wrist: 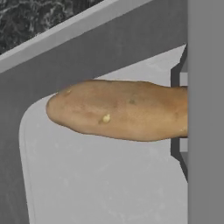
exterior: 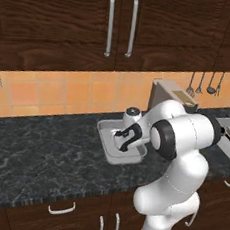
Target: Place one sweet potato and one fish in each tupperware on the nearby counter, to pack two identical lunches.
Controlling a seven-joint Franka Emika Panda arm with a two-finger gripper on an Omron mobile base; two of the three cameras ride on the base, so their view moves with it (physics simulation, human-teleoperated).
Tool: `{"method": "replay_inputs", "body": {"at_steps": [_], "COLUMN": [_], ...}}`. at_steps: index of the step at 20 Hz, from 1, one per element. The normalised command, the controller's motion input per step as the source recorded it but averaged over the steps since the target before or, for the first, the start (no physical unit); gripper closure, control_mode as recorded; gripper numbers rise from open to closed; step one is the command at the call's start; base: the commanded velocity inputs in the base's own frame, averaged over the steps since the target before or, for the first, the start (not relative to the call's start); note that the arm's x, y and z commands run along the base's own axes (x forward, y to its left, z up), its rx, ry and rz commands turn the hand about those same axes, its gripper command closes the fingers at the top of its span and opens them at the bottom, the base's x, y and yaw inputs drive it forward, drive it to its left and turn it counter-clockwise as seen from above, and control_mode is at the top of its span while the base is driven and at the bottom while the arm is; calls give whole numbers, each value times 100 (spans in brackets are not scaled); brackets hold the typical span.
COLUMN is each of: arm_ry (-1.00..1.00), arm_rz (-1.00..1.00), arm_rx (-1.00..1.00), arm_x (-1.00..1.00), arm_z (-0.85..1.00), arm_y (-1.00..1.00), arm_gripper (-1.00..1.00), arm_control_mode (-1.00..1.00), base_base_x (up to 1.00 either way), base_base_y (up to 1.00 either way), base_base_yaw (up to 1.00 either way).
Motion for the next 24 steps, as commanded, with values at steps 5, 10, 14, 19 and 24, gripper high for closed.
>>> {"method": "replay_inputs", "body": {"at_steps": [5, 10, 14, 19, 24], "arm_ry": [-6, -13, -15, -8, 1], "arm_rz": [-7, -12, 3, 16, 5], "arm_rx": [0, 1, 1, -1, -10], "arm_x": [-13, -71, -92, -92, -97], "arm_z": [63, 55, 8, 56, 94], "arm_y": [1, -23, -71, -53, -1], "arm_gripper": [-100, -100, -100, -100, -100], "arm_control_mode": [-100, -100, -100, -100, -100], "base_base_x": [0, 0, 0, 0, 0], "base_base_y": [0, 0, 0, 0, 0], "base_base_yaw": [0, 0, 0, 0, 0]}}
